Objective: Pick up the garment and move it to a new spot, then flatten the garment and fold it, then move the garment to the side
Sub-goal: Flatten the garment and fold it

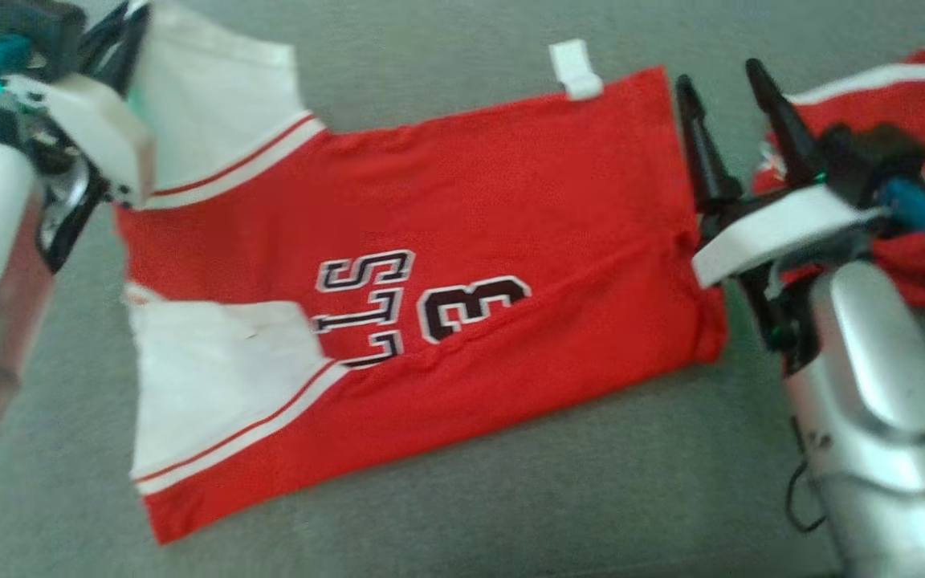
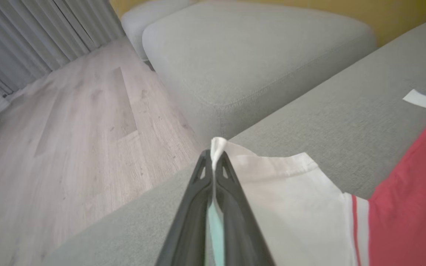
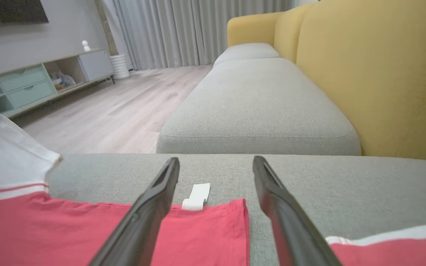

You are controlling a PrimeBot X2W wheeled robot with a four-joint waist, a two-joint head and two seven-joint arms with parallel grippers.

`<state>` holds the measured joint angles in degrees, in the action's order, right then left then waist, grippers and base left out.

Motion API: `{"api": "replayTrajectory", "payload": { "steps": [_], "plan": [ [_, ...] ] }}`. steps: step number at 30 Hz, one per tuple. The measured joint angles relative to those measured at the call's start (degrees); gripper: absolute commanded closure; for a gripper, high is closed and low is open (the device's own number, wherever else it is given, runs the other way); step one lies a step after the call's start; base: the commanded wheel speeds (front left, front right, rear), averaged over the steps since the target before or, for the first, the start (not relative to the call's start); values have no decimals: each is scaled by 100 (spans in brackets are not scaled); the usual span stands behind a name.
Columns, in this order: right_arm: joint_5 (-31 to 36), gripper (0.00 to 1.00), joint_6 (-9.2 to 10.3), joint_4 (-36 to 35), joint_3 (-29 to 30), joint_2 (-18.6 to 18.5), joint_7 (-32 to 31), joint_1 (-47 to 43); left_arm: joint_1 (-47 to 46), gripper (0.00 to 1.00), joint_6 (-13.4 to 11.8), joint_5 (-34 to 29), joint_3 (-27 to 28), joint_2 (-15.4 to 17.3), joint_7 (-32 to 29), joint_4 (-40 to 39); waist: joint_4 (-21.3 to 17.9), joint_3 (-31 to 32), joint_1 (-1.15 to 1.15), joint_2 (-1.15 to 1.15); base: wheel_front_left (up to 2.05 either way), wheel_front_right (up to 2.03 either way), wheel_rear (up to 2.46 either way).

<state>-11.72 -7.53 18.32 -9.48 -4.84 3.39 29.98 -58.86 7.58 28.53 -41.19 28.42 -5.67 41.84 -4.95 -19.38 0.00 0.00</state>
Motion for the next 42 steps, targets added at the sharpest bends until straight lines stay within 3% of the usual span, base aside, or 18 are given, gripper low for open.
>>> {"api": "replayTrajectory", "payload": {
  "steps": [5, 12, 20, 29, 30, 31, 32, 42],
  "plan": [
    [66, 0, 0, 1105, -4, -571, -925, 725, 220, 100, -75, -37, -135, -37, 278, -890, 625, 185, -1, 0, 0, 0, 0],
    [65, 0, 0, 2533, -257, -1113, -1630, 1507, 819, 100, -264, -35, -354, -25, 130, -2094, 1214, 207, 0, 0, 0, 0, 0],
    [64, 0, 0, 3542, -795, -1372, -1813, 2051, 943, 100, -387, -81, -543, -24, -151, -2960, 1471, 6, 1, 0, 0, 0, 0],
    [-73, 0, 0, 4156, -1241, -1456, -1864, 2551, 930, 100, -411, -88, -597, -19, -292, -3274, 1569, -181, 1, 0, 0, 0, 0],
    [-148, 50, 0, 4192, -1273, -1454, -1886, 2589, 926, 100, -411, -88, -605, -20, -296, -3275, 1576, -199, 1, 0, 0, 0, 0],
    [-216, 84, 0, 4220, -1324, -1452, -1913, 2622, 922, 100, -411, -88, -611, -20, -308, -3275, 1580, -215, 1, 0, 0, 0, 0],
    [-265, 100, 0, 4237, -1396, -1452, -1913, 2653, 914, 100, -411, -88, -615, -21, -310, -3266, 1579, -226, 1, 0, 0, 0, 0],
    [-1113, 100, 0, 4173, -1619, -1204, -1362, 2904, 711, 100, -593, -85, -431, 118, -207, -2503, 1295, -217, 1, 0, 0, 0, 0]
  ]
}}
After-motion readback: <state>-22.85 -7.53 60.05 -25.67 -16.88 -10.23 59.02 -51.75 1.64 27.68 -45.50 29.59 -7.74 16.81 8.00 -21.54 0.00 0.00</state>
